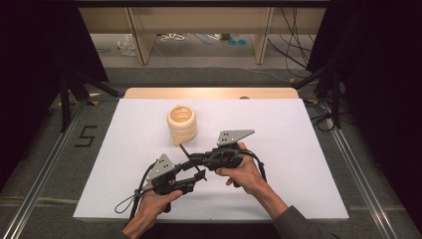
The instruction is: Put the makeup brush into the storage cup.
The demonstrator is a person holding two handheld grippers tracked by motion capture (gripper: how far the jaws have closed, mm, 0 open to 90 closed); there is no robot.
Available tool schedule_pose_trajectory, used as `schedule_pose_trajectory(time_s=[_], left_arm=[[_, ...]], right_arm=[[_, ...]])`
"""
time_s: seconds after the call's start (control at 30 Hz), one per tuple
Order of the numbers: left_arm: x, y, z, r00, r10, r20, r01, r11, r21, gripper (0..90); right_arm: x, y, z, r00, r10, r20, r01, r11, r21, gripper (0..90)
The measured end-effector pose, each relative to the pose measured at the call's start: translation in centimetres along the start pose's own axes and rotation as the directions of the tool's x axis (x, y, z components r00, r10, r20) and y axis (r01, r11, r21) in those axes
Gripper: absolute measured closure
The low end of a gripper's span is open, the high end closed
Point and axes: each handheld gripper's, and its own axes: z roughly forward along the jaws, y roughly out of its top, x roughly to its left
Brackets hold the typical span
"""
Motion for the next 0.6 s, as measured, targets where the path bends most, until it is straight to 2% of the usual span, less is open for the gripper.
schedule_pose_trajectory(time_s=[0.1,0.43,0.6], left_arm=[[0.05,0.04,0.0,0.9998,0.02,0.009,-0.02,0.9998,-0.001,48.9],[0.14,0.24,0.02,0.9997,0.006,0.024,-0.006,0.9999,-0.012,57.4],[0.17,0.32,-0.08,0.9995,0.002,0.032,-0.002,0.9999,-0.015,61.1]], right_arm=[[0.06,-0.03,0.05,1.0,0.002,-0.003,-0.002,1.0,0.001,83.5],[0.2,-0.03,0.08,1.0,-0.002,-0.003,0.002,1.0,-0.001,83.5],[0.4,0.0,0.04,0.9999,0.015,-0.005,-0.015,1.0,0.007,83.5]])
